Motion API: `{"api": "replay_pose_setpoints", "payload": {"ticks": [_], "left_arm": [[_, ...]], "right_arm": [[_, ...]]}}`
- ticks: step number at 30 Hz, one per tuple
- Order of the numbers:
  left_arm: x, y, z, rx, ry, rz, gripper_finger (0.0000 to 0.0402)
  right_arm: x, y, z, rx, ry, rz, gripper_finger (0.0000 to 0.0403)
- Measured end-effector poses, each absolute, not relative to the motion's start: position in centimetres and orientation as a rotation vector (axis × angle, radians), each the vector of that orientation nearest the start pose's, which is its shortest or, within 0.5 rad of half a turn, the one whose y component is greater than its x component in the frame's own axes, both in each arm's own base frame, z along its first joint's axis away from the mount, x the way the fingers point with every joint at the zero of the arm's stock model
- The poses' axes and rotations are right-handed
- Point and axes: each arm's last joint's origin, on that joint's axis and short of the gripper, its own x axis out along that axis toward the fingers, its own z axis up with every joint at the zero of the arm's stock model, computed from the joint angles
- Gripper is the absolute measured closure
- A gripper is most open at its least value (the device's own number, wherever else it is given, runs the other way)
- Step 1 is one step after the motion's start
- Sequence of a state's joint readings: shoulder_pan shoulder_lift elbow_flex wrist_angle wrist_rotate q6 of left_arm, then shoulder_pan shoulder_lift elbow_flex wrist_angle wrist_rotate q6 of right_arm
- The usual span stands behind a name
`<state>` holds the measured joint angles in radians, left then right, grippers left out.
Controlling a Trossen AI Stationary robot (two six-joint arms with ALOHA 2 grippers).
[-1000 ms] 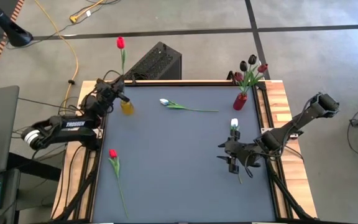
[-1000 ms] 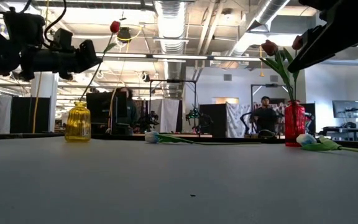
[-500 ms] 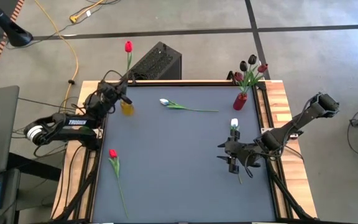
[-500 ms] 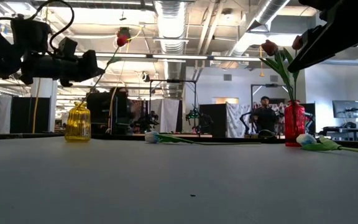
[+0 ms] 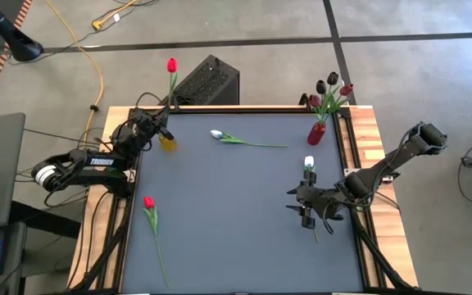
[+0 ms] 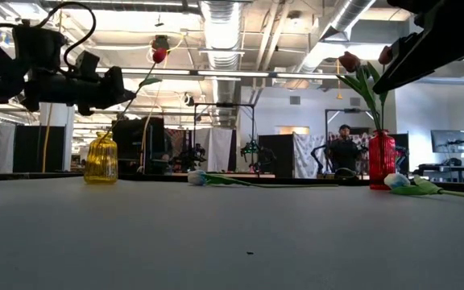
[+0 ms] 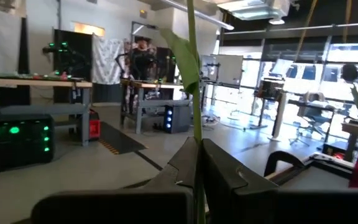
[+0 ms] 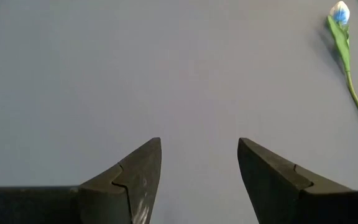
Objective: Sort flowers into vase by color
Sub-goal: Put the right red tulip into the yellow flower vase
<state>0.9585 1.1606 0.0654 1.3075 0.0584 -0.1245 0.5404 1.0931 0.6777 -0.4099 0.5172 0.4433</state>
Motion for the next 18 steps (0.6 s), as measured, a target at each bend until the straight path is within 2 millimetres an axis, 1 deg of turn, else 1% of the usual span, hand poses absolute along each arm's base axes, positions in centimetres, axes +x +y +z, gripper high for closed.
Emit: {"api": "replay_pose_setpoints", "payload": {"ticks": [7, 18], "left_arm": [[10.4, 14.04, 17.4, 0.019, -0.206, 0.773, 0.0401], [9.81, 14.44, 17.0, -0.065, -0.211, 0.851, 0.0401]], "right_arm": [[18.71, 9.69, 22.55, 0.015, 0.703, -0.115, 0.0165], [18.8, 9.76, 22.39, 0.034, 0.71, -0.118, 0.0165]]}}
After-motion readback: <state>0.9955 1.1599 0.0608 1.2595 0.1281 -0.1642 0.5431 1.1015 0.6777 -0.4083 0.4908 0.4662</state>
